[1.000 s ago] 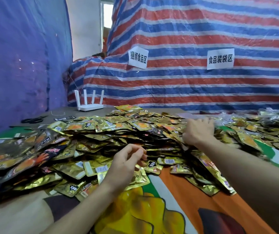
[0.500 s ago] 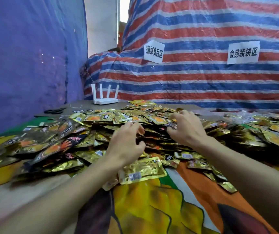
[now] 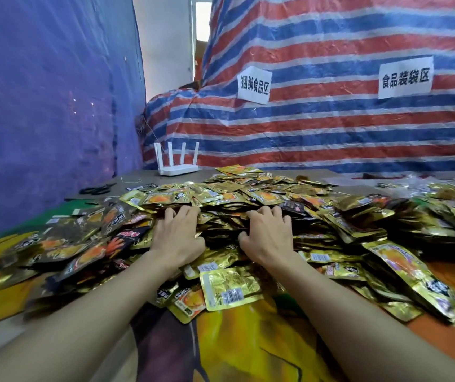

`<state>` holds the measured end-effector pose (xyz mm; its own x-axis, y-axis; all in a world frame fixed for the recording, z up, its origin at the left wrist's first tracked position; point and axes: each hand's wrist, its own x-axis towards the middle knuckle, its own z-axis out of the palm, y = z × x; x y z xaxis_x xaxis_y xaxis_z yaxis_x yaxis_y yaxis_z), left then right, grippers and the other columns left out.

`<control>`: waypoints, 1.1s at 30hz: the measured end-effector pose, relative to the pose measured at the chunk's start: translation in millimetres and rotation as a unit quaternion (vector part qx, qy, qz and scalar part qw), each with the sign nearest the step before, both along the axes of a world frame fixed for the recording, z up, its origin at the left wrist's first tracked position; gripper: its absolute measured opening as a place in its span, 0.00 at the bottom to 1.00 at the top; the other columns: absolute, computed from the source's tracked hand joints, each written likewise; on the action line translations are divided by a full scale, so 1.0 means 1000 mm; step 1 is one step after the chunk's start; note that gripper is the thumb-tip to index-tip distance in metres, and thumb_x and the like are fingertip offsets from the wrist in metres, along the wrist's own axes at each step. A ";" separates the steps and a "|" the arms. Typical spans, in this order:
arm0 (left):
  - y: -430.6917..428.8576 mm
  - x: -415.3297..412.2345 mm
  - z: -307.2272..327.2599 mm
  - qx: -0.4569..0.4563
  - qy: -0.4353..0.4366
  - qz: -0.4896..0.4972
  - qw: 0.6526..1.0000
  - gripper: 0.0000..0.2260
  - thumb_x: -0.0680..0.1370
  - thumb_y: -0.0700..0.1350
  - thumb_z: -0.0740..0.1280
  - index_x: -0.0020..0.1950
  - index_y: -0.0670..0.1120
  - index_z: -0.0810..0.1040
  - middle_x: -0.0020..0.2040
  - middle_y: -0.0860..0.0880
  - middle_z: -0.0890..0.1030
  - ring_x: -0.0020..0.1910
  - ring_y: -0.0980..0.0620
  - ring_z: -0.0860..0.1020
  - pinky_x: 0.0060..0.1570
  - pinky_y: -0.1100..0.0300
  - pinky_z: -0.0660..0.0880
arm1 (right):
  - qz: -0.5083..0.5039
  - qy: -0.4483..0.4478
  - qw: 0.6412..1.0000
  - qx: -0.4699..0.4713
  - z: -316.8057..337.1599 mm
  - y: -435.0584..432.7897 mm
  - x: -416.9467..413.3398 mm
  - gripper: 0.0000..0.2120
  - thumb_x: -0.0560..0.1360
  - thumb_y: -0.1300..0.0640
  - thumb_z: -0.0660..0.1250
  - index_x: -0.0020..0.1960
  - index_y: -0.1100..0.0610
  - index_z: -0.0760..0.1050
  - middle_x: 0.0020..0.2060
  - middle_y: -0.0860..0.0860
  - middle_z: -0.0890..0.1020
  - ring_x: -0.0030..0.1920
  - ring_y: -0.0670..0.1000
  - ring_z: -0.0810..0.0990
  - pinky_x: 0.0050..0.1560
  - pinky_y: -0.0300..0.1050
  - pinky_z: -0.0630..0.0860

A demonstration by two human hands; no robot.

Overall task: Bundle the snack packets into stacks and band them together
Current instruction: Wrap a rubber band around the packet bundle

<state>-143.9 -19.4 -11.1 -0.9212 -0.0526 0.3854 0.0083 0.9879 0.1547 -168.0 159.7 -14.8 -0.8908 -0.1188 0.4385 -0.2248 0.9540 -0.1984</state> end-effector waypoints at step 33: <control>-0.009 0.014 0.092 0.277 0.213 -0.161 0.923 0.07 0.83 0.43 0.65 0.47 0.45 0.80 0.39 0.48 0.80 0.38 0.48 0.78 0.34 0.57 0.72 | 0.103 0.196 0.823 -0.523 0.032 0.039 0.016 0.06 0.82 0.57 0.64 0.52 0.50 0.80 0.39 0.42 0.81 0.39 0.45 0.79 0.43 0.52 0.80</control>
